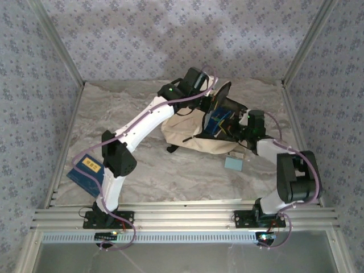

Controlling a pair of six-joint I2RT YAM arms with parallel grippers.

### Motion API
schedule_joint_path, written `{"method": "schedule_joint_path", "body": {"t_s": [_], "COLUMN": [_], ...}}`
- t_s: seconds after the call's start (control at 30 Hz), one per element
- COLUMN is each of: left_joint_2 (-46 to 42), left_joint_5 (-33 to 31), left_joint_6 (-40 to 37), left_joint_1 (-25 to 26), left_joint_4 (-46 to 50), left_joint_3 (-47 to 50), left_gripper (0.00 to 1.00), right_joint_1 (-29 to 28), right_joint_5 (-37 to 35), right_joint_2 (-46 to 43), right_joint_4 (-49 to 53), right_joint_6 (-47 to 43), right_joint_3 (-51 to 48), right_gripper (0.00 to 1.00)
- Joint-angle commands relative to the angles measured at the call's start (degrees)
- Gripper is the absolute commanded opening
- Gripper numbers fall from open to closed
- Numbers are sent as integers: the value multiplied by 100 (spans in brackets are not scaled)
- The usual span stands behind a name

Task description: Pack the student bag

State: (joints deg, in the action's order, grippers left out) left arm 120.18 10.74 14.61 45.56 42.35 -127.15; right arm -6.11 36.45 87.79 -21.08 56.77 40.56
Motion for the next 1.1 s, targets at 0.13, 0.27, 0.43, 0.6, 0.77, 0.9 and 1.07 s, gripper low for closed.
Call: {"method": "schedule_joint_path", "body": {"t_s": [0.13, 0.27, 0.43, 0.6, 0.77, 0.9, 1.07], "left_joint_2": [-397, -533, -755, -817, -703, -727, -830], "left_joint_5": [115, 248, 394, 578, 726, 962, 675], "left_joint_6": [6, -48, -149, -360, -629, -676, -688], "left_joint_1": [-64, -58, -56, -62, -80, -81, -86], "left_joint_4": [-633, -754, -805, -874, -759, -769, -909], "left_joint_3": [459, 637, 772, 811, 676, 672, 881], "left_gripper": [0, 0, 0, 0, 0, 0, 0], "right_joint_1": [-217, -181, -202, -278, -317, -336, -489], "right_joint_5": [854, 765, 683, 1298, 1564, 1483, 1321], "right_joint_2": [586, 1147, 1622, 2040, 2572, 3159, 3361], "right_joint_4": [-343, -1, 324, 674, 1456, 1936, 1856], "right_joint_6": [-563, -531, -624, -796, -1106, -1291, -1256], "right_joint_3": [673, 894, 1416, 2256, 3193, 3887, 3961], "right_gripper": [0, 0, 0, 0, 0, 0, 3]}}
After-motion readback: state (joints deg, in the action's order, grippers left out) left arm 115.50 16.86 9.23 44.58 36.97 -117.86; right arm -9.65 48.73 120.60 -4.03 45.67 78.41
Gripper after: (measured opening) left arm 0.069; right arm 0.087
